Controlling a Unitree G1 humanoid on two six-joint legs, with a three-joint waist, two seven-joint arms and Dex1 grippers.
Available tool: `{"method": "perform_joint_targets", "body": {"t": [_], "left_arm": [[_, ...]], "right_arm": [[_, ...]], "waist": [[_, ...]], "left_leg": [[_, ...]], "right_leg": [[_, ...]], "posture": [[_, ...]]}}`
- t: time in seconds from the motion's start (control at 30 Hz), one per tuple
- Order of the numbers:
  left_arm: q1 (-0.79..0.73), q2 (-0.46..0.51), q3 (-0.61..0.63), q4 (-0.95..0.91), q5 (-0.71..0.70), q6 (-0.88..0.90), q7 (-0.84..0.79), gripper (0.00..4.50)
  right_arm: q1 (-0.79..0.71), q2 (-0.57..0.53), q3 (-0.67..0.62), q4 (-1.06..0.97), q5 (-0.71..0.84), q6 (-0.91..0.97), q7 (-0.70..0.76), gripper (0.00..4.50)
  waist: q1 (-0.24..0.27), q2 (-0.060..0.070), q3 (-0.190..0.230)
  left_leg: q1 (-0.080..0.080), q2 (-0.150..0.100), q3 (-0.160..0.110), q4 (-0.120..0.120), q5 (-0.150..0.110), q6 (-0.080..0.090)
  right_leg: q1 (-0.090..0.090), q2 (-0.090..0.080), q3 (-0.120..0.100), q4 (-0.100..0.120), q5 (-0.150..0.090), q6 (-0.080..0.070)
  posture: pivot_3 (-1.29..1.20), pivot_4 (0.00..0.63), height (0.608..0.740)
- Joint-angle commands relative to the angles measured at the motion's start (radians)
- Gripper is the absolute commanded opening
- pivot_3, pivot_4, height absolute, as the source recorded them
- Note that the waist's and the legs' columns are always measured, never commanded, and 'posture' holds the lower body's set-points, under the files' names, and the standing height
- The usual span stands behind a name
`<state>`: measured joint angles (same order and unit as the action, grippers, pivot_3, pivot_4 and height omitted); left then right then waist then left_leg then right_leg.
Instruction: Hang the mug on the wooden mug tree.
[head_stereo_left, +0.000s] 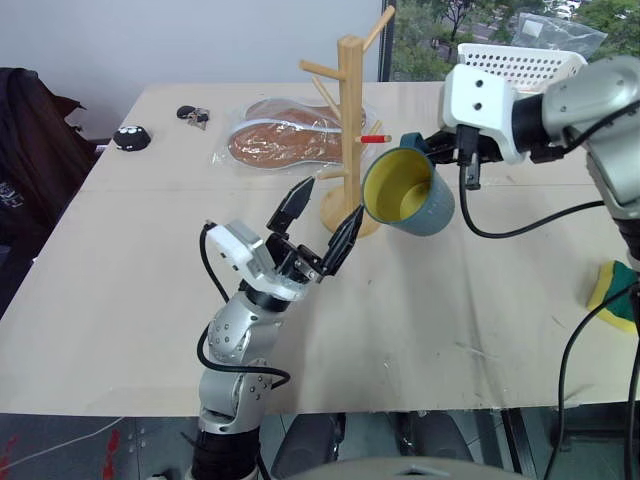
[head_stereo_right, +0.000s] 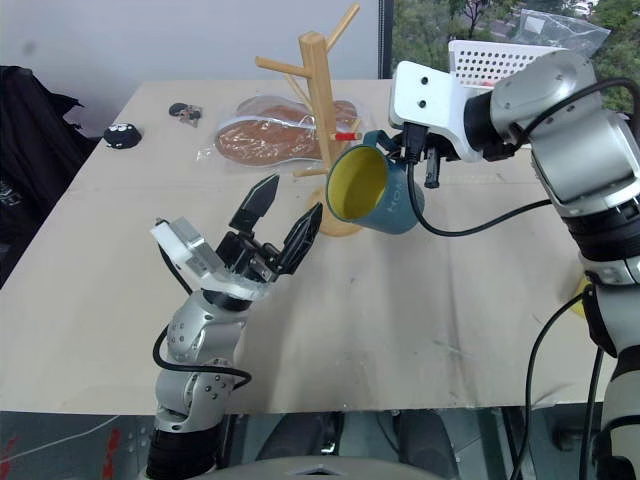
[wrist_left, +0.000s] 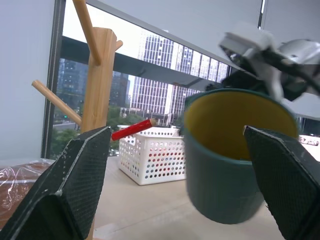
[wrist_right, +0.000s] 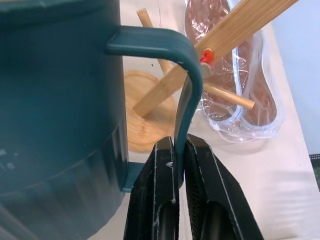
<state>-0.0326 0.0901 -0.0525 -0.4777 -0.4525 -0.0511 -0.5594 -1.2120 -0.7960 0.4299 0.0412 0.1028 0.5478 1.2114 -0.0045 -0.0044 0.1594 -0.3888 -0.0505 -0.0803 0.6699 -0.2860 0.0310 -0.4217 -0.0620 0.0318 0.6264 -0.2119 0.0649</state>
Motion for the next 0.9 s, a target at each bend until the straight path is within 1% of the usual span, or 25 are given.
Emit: {"method": "perform_joint_targets", "body": {"t": [0.03, 0.17, 0.43, 0.6, 0.63, 0.77, 0.8, 0.83, 0.87, 0.9], "left_arm": [[0.017, -0.003, -0.014, -0.023, 0.01, -0.041, 0.007, 4.39], [0.037, 0.003, -0.006, -0.028, 0.0, -0.057, 0.011, 4.39], [0.054, 0.008, -0.008, -0.027, -0.01, -0.077, 0.012, 4.39], [0.049, 0.011, -0.01, -0.018, -0.013, -0.082, 0.009, 4.39], [0.049, 0.013, -0.01, -0.018, -0.013, -0.083, 0.007, 4.39], [0.052, 0.023, -0.005, -0.018, -0.021, -0.079, 0.001, 4.39], [0.05, 0.026, -0.005, -0.016, -0.023, -0.077, -0.001, 4.39], [0.048, 0.029, -0.006, -0.015, -0.027, -0.073, -0.003, 4.39], [0.049, 0.033, -0.005, -0.015, -0.031, -0.07, -0.006, 4.39], [0.048, 0.04, -0.007, -0.015, -0.034, -0.061, -0.009, 4.39]], "right_arm": [[-0.071, 0.035, 0.006, 0.066, -0.061, -0.061, 0.024, 0.13], [-0.112, 0.088, 0.02, 0.144, -0.112, -0.094, 0.028, 0.13], [-0.159, 0.168, 0.0, 0.262, -0.177, -0.135, 0.011, 0.13], [-0.169, 0.193, -0.024, 0.305, -0.189, -0.167, -0.01, 0.13], [-0.171, 0.194, -0.029, 0.312, -0.189, -0.173, -0.013, 0.68], [-0.191, 0.211, -0.077, 0.332, -0.176, -0.147, -0.057, 2.36], [-0.2, 0.201, -0.09, 0.333, -0.169, -0.133, -0.05, 2.79], [-0.208, 0.189, -0.103, 0.332, -0.161, -0.121, -0.041, 3.59], [-0.214, 0.182, -0.112, 0.328, -0.157, -0.11, -0.034, 3.79], [-0.22, 0.171, -0.131, 0.321, -0.148, -0.087, -0.032, 4.18]], "waist": [[-0.001, 0.0, 0.0], [-0.005, 0.0, 0.0], [-0.005, 0.0, 0.0], [-0.006, 0.0, 0.0], [-0.006, 0.0, 0.0], [-0.007, 0.001, 0.0], [-0.007, 0.001, 0.0], [-0.007, 0.001, 0.0], [-0.006, 0.001, 0.0], [-0.005, 0.001, 0.0]], "left_leg": [[-0.002, 0.0, 0.0, 0.0, 0.0, 0.0], [-0.008, 0.0, 0.0, 0.001, 0.0, 0.0], [-0.009, -0.001, 0.0, 0.0, 0.0, 0.0], [-0.009, -0.001, 0.0, 0.0, 0.0, -0.001], [-0.009, -0.001, 0.0, 0.0, 0.0, -0.001], [-0.009, -0.001, 0.0, 0.0, 0.0, -0.001], [-0.009, -0.001, 0.0, 0.0, 0.0, -0.001], [-0.009, -0.001, 0.0, 0.0, 0.0, -0.001], [-0.009, -0.001, 0.0, 0.0, 0.0, -0.001], [-0.009, -0.001, 0.0, 0.0, 0.0, -0.001]], "right_leg": [[-0.002, 0.0, 0.0, 0.0, 0.0, 0.0], [-0.009, 0.0, 0.0, 0.002, 0.0, 0.0], [-0.009, 0.0, 0.0, 0.002, 0.0, 0.0], [-0.009, 0.0, 0.0, 0.002, 0.0, 0.0], [-0.009, 0.0, 0.0, 0.002, 0.0, 0.0], [-0.009, 0.0, 0.0, 0.002, 0.0, 0.0], [-0.01, 0.0, 0.0, 0.003, 0.0, 0.0], [-0.01, 0.0, 0.0, 0.003, 0.0, 0.0], [-0.01, 0.0, 0.0, 0.003, 0.0, 0.0], [-0.01, 0.0, 0.0, 0.003, 0.0, 0.0]], "posture": [[0.0, 0.15, 0.74], [0.0, 0.15, 0.74], [0.0, 0.15, 0.74], [0.0, 0.15, 0.74], [0.0, 0.15, 0.74], [0.0, 0.15, 0.74], [0.0, 0.15, 0.74], [0.0, 0.15, 0.74], [0.0, 0.15, 0.74], [0.0, 0.15, 0.74]]}}
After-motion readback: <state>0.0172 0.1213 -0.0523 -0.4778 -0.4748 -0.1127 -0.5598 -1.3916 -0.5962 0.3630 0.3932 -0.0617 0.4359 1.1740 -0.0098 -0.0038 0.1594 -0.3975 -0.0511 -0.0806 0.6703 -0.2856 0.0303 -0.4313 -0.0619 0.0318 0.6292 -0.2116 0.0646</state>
